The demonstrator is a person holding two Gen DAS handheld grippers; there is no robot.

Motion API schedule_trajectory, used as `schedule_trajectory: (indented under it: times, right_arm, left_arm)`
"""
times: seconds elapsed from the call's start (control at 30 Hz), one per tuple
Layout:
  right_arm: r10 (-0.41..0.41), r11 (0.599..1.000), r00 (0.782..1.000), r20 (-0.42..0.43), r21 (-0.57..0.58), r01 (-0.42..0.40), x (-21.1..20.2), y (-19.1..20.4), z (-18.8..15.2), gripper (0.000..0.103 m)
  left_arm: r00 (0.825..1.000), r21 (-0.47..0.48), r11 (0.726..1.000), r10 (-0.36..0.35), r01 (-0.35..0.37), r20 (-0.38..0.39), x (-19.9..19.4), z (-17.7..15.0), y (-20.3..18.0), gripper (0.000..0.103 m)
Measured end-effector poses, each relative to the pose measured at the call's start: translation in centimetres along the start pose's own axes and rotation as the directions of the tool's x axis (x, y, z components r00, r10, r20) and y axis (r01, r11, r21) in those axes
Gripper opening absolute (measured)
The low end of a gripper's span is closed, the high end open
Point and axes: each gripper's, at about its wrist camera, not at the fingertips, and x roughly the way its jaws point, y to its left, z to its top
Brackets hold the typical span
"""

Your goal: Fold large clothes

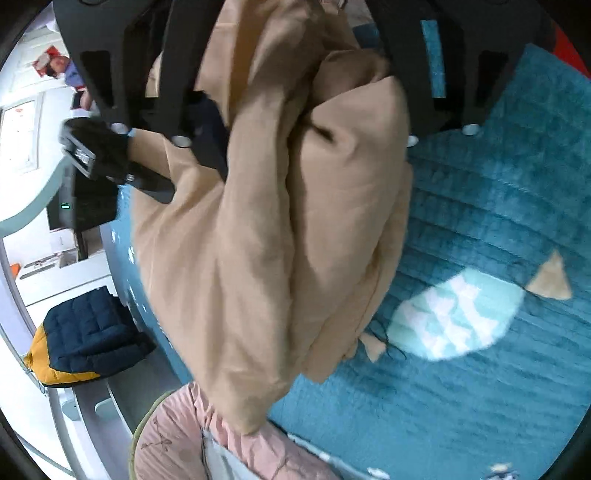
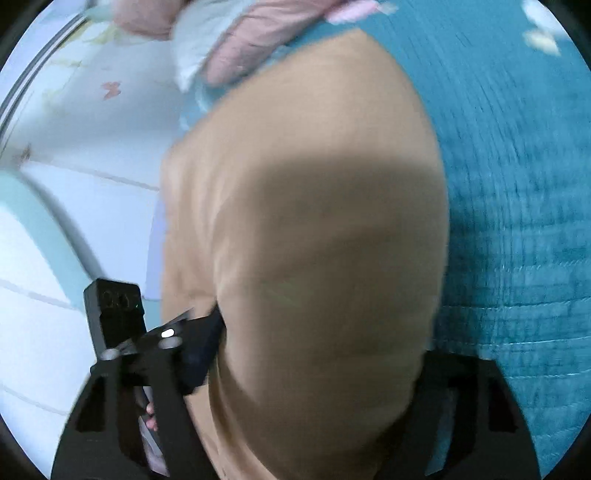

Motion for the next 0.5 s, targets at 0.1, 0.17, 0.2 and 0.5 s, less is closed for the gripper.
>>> schedule_trajectory:
  times: [0.1, 0.17, 0.2, 0.5]
  right_arm:
    - [0.032, 0.997, 0.999, 0.029, -0.074, -0.03, -1.2, 3.1, -0.2, 0.051]
    - [0.048, 0.993, 0.998, 0.039, -0.107, -0.044, -1.6, 4.6, -0.2, 0.05]
    - [0.051, 0.991, 0.998, 0.044, -0.127, -0.045, -1.8, 5.4, -0.1, 0.049]
    - [0.136, 0.965, 0.989, 0.052, -0.231, -0.12, -3.2, 12.5, 2.1, 0.049]
  left_arm:
    - [0.998, -0.012, 0.999, -0.05, 0.051, 0.037, -1.6, -0.3, -0.2, 0.044]
    - [0.997, 0.003, 0.999, -0.05, 0.05, 0.061, -2.7, -0.4, -0.7, 0.04]
    - [0.997, 0.008, 0.999, -0.048, 0.047, 0.069, -3.2, -0.5, -0.9, 0.039]
    - [0.978, -0.009, 0.996, -0.087, 0.091, 0.191, -9.6, 0.2, -2.0, 0.038]
